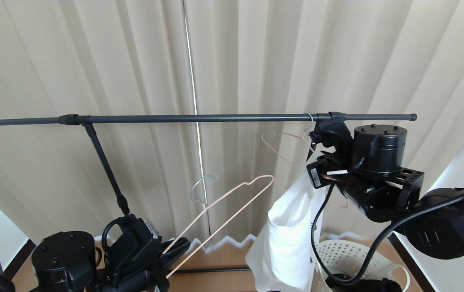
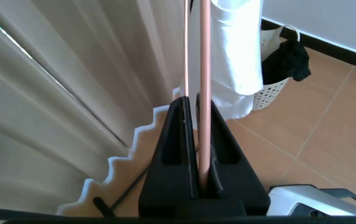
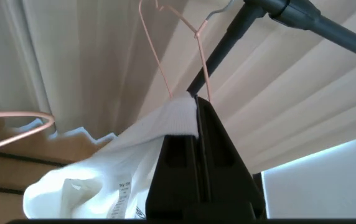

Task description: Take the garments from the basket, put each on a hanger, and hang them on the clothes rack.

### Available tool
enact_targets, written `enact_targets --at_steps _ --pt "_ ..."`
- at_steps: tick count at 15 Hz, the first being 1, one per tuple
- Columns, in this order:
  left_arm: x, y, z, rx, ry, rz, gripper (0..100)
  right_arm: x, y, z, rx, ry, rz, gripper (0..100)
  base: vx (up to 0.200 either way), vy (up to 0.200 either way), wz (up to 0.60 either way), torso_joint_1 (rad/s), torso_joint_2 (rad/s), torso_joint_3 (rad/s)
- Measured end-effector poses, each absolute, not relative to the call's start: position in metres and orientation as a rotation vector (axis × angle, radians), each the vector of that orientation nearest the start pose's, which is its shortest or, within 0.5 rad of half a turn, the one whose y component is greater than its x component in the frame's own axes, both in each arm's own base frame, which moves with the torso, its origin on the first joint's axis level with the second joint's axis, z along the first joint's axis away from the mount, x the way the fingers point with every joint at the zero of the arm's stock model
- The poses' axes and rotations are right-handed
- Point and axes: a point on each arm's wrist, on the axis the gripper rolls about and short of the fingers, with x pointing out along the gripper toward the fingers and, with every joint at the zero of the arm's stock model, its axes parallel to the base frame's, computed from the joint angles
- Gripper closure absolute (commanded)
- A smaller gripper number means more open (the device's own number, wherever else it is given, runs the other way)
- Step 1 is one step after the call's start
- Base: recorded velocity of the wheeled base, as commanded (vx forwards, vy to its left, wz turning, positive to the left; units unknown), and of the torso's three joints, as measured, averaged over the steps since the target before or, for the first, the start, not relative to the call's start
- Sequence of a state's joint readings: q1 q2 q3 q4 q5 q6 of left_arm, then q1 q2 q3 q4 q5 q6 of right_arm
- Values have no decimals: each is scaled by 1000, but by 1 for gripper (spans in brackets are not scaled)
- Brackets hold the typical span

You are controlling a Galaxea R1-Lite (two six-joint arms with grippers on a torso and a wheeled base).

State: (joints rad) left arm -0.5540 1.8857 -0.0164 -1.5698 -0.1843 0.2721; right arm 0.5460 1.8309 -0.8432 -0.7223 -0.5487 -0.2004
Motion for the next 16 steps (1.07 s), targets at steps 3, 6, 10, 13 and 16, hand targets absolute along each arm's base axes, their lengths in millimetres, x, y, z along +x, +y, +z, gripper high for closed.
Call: enact_targets --at_steps 3,6,10,13,16 --pt "171 -117 67 309 192 -830 100 298 167 159 -326 205 -15 100 0 0 0 0 0 0" --pt "169 -120 68 307 191 -848 100 300 172 154 -322 195 -11 100 0 0 0 0 0 0" --pt "168 -123 67 300 197 -863 100 291 187 150 -331 194 26 100 0 0 0 0 0 0" --pt "169 -126 68 276 198 -862 100 286 193 149 -336 193 48 100 0 0 0 0 0 0" --pt "173 -129 70 233 194 -852 100 280 200 146 -343 198 73 100 0 0 0 0 0 0"
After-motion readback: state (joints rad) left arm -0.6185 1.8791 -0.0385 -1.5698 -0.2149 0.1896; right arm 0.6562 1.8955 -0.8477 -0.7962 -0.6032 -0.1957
